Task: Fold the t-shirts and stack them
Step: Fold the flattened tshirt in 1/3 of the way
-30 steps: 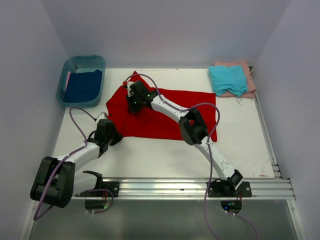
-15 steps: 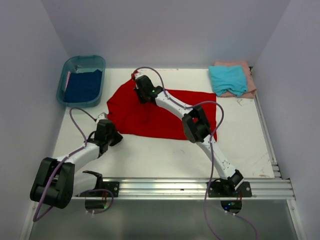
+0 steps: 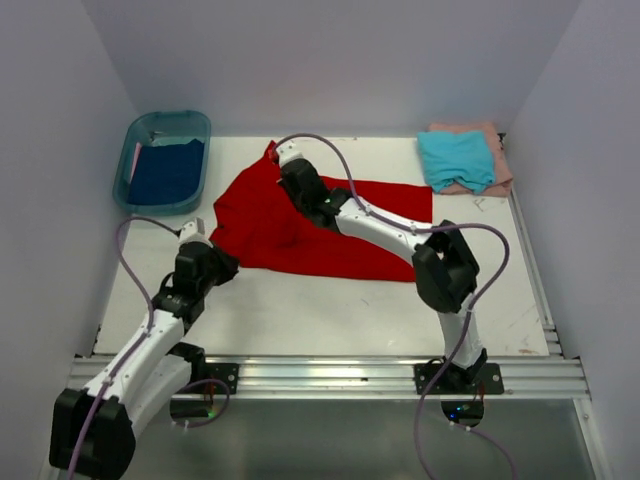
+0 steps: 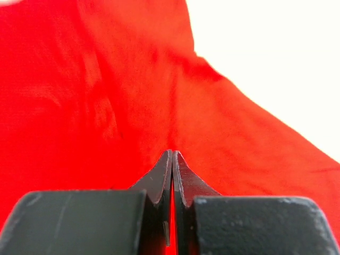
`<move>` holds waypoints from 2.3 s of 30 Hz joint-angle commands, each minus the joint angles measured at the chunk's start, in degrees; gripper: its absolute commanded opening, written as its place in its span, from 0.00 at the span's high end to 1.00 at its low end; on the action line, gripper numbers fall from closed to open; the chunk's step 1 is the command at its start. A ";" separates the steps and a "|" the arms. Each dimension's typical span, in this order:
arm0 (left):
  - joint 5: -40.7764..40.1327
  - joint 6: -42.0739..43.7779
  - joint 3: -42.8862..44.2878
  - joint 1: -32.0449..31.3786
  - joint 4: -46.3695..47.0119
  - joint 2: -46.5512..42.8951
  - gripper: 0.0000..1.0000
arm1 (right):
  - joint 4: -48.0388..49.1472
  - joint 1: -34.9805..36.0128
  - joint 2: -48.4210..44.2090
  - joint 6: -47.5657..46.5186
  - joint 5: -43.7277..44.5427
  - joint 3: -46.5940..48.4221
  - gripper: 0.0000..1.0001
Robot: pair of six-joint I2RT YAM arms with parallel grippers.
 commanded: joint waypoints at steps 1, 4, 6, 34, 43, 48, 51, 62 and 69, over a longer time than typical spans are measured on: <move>0.42 6.83 3.36 -0.32 5.15 -5.56 1.00 | 5.62 0.61 -8.44 -2.56 8.01 -4.78 1.00; 0.96 9.83 7.05 -0.23 7.38 -1.12 1.00 | 2.63 0.70 -12.31 1.65 8.11 -10.05 1.00; 1.48 10.98 10.30 -0.32 7.38 3.11 1.00 | 1.48 0.70 -16.35 5.69 5.66 -15.05 1.00; -4.66 11.34 21.38 -0.06 3.34 35.38 1.00 | -16.88 -1.58 -28.85 30.92 17.49 -40.67 1.00; -7.65 11.69 22.26 -0.06 1.76 39.95 1.00 | -22.70 -8.96 -25.32 35.50 20.15 -40.93 1.00; -8.35 9.15 24.37 0.03 -4.99 41.27 1.00 | -22.34 -10.63 -25.42 33.40 16.46 -40.93 1.00; -7.40 7.56 24.64 0.03 -8.34 40.75 1.00 | -23.75 -12.04 -23.13 33.22 12.69 -39.70 1.00; -3.70 5.10 19.63 0.03 -11.50 34.95 1.00 | -22.51 -14.07 -18.56 32.34 4.59 -41.11 1.00; -3.52 4.57 19.19 0.03 -17.83 31.18 1.00 | -28.49 -14.51 -15.30 31.72 -3.67 -41.27 1.00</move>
